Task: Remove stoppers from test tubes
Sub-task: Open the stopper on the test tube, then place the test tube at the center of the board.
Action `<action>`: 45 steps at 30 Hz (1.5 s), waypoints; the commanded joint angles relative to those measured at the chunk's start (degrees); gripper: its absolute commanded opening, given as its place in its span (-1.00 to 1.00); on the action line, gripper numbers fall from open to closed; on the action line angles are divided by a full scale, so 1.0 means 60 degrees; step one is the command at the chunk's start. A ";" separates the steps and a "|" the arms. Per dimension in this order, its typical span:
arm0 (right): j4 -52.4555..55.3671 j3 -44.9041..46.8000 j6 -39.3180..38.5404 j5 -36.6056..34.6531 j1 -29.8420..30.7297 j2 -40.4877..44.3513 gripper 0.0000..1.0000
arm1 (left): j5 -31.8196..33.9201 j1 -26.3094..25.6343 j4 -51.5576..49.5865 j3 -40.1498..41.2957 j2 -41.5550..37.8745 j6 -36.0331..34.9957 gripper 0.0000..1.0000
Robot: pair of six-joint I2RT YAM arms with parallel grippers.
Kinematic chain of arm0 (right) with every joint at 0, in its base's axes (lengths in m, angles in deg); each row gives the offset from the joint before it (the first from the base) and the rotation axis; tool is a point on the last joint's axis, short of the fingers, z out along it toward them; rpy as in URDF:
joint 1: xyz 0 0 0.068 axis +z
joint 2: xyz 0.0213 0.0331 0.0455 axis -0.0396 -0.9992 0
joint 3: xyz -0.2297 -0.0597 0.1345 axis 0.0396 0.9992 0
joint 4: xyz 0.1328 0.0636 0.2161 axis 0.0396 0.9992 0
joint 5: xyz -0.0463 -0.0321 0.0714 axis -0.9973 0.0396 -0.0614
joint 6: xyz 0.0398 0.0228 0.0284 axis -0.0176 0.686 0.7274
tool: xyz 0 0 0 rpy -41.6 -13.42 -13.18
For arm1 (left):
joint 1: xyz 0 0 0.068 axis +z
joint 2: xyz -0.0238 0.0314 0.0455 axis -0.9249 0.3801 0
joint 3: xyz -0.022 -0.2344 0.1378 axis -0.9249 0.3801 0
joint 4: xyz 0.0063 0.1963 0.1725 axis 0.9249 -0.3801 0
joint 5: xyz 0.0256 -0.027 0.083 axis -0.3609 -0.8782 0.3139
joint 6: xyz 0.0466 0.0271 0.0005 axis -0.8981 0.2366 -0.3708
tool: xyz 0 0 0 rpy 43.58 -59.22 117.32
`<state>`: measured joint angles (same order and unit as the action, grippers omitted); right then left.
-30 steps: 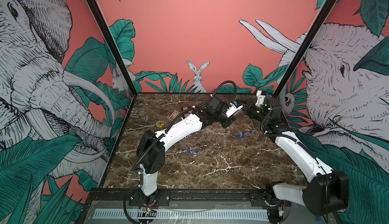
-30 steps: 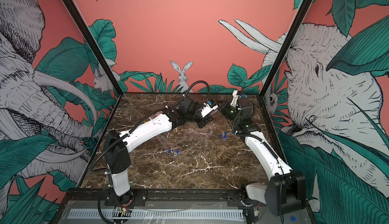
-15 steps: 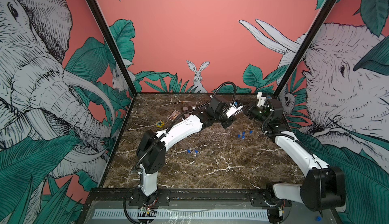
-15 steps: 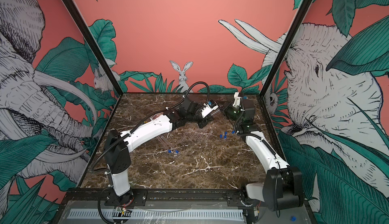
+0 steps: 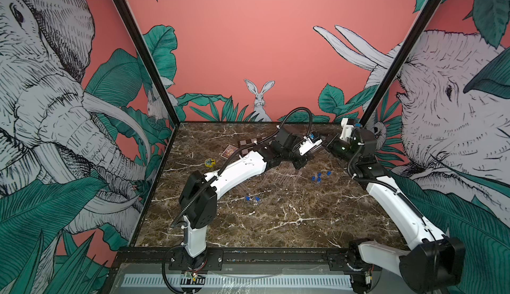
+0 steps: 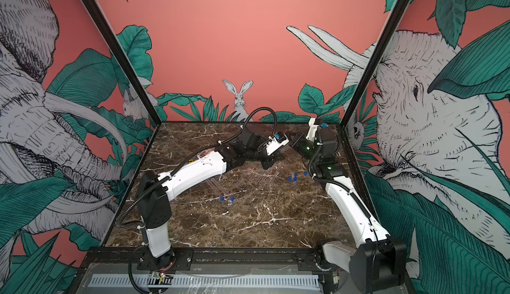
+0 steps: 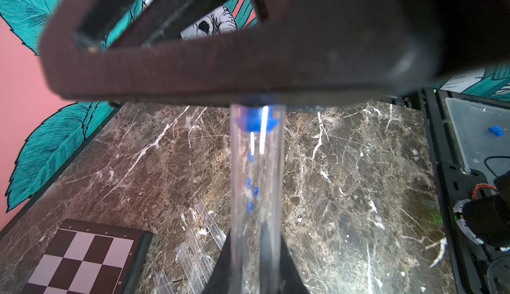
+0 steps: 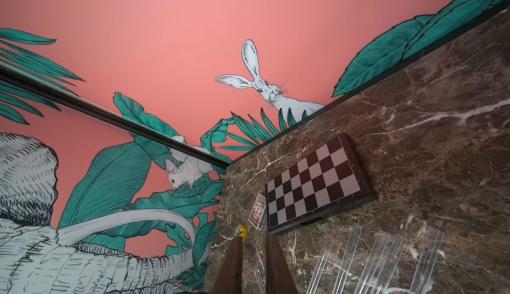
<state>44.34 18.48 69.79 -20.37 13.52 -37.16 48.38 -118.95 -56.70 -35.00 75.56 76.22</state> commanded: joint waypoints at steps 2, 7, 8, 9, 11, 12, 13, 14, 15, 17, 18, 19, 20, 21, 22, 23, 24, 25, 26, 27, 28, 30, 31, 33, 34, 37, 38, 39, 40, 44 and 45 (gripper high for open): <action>-0.1820 0.0118 0.0890 -0.0179 -0.0496 -0.0076 -1.00 | -0.0203 0.0066 -0.0847 0.0278 -0.0294 -0.0164 -1.00; -0.2733 0.0481 0.1912 0.0224 -0.0984 -0.0431 -1.00 | -0.0226 0.0066 -0.0914 0.0415 -0.0445 -0.0426 -1.00; -0.3010 0.0577 0.2240 0.0338 -0.1162 -0.0517 -1.00 | -0.0248 0.0066 -0.0994 0.0404 -0.0449 -0.0494 -1.00; -0.3249 0.0650 0.2498 0.0452 -0.1275 -0.0615 -1.00 | -0.0256 0.0066 -0.1065 0.0406 -0.0445 -0.0531 -1.00; -0.3532 0.0719 0.2822 0.0604 -0.1506 -0.0793 -1.00 | -0.0336 0.0066 -0.1335 0.0322 -0.0394 -0.0662 -1.00; -0.3568 0.0706 0.2902 0.0664 -0.1559 -0.0866 -1.00 | -0.0348 0.0066 -0.1470 0.0274 -0.0348 -0.0728 -1.00; -0.3645 0.0691 0.2985 0.0717 -0.1597 -0.0943 -1.00 | -0.0364 0.0066 -0.1614 0.0218 -0.0316 -0.0762 -1.00; -0.3702 0.0676 0.3036 0.0765 -0.1629 -0.1016 -1.00 | -0.0401 0.0066 -0.1681 0.0221 -0.0296 -0.0806 -1.00; -0.3714 0.0662 0.3050 0.0787 -0.1664 -0.1046 -1.00 | -0.0421 0.0066 -0.1713 0.0219 -0.0298 -0.0829 -1.00; -0.3705 0.0611 0.2990 0.0813 -0.1691 -0.1108 -1.00 | -0.0448 0.0068 -0.1807 0.0229 -0.0314 -0.0857 -1.00; -0.3645 0.0556 0.2897 0.0824 -0.1691 -0.1131 -1.00 | -0.0443 0.0066 -0.1846 0.0233 -0.0317 -0.0871 -1.00; -0.3511 0.0490 0.2783 0.0806 -0.1690 -0.1111 -1.00 | -0.0439 0.0067 -0.1883 0.0234 -0.0304 -0.0886 -1.00; -0.3424 0.0450 0.2707 0.0777 -0.1697 -0.1109 -1.00 | -0.0418 0.0066 -0.1918 0.0237 -0.0313 -0.0902 -1.00; -0.3410 0.0428 0.2673 0.0773 -0.1705 -0.1109 -1.00 | -0.0402 0.0066 -0.1937 0.0245 -0.0328 -0.0903 -1.00; -0.3404 0.0406 0.2683 0.0747 -0.1721 -0.1111 -1.00 | -0.0376 0.0066 -0.1937 0.0257 -0.0326 -0.0902 -1.00; -0.3411 0.0372 0.2683 0.0772 -0.1727 -0.1136 -1.00 | -0.0359 0.0066 -0.1890 0.0272 -0.0333 -0.0875 -1.00; -0.3413 0.0348 0.2713 0.0787 -0.1720 -0.1164 -1.00 | -0.0380 0.0066 -0.1879 0.0271 -0.0336 -0.0859 -1.00; -0.3417 0.0351 0.2730 0.0816 -0.1723 -0.1189 -1.00 | -0.0381 0.0066 -0.1879 0.0260 -0.0319 -0.0845 -1.00; -0.3419 0.0360 0.2739 0.0835 -0.1710 -0.1175 -1.00 | -0.0395 0.0066 -0.1858 0.0233 -0.0314 -0.0829 -1.00; -0.3427 0.0383 0.2759 0.0871 -0.1726 -0.1168 -1.00 | -0.0373 0.0067 -0.1829 0.0237 -0.0307 -0.0783 -1.00; -0.3422 0.0403 0.2775 0.0866 -0.1714 -0.1155 -1.00 | -0.0338 0.0066 -0.1759 0.0251 -0.0324 -0.0737 -1.00; -0.3407 0.0469 0.2728 0.0832 -0.1726 -0.1102 -1.00 | -0.0326 0.0066 -0.1701 0.0246 -0.0311 -0.0686 -1.00; -0.3333 0.0499 0.2625 0.0806 -0.1724 -0.1060 -1.00 | -0.0217 0.0066 -0.1702 0.0234 -0.0303 -0.0643 -1.00; -0.2811 0.0486 0.2138 0.0716 -0.1726 -0.0952 -1.00 | -0.0019 0.0081 -0.1758 0.0232 -0.0269 -0.0589 -1.00; -0.2312 0.0486 0.1749 0.0646 -0.1727 -0.0864 -1.00 | 0.0208 0.0082 -0.1828 0.0225 -0.0248 -0.0506 -1.00; -0.1324 0.0744 0.0652 0.0269 -0.1702 -0.0603 -1.00 | 0.0445 0.0225 -0.1908 0.0274 -0.0146 -0.0089 -1.00; -0.1110 0.0962 0.0322 0.0051 -0.1691 -0.0503 -1.00 | 0.0573 0.0288 -0.1855 0.0335 -0.0105 0.0111 -1.00; -0.0968 0.1109 0.0014 -0.0149 -0.1648 -0.0432 -1.00 | 0.0637 0.0349 -0.1776 0.0425 -0.0099 0.0278 -1.00; -0.0699 0.1249 -0.0403 -0.0414 -0.1560 -0.0365 -1.00 | 0.0779 0.0436 -0.1625 0.0551 -0.0094 0.0538 -1.00; -0.0138 0.1879 -0.1848 -0.1749 -0.0815 -0.0192 -1.00 | 0.1175 0.0908 -0.1141 0.1123 -0.0141 0.1669 -1.00; -0.0137 0.2053 -0.1975 -0.1952 -0.0666 -0.0193 -1.00 | 0.1239 0.1013 -0.1062 0.1272 -0.0167 0.1900 -1.00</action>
<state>40.47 28.71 65.20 -25.35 7.05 -39.17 53.02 -114.95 -64.83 -29.71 75.47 80.73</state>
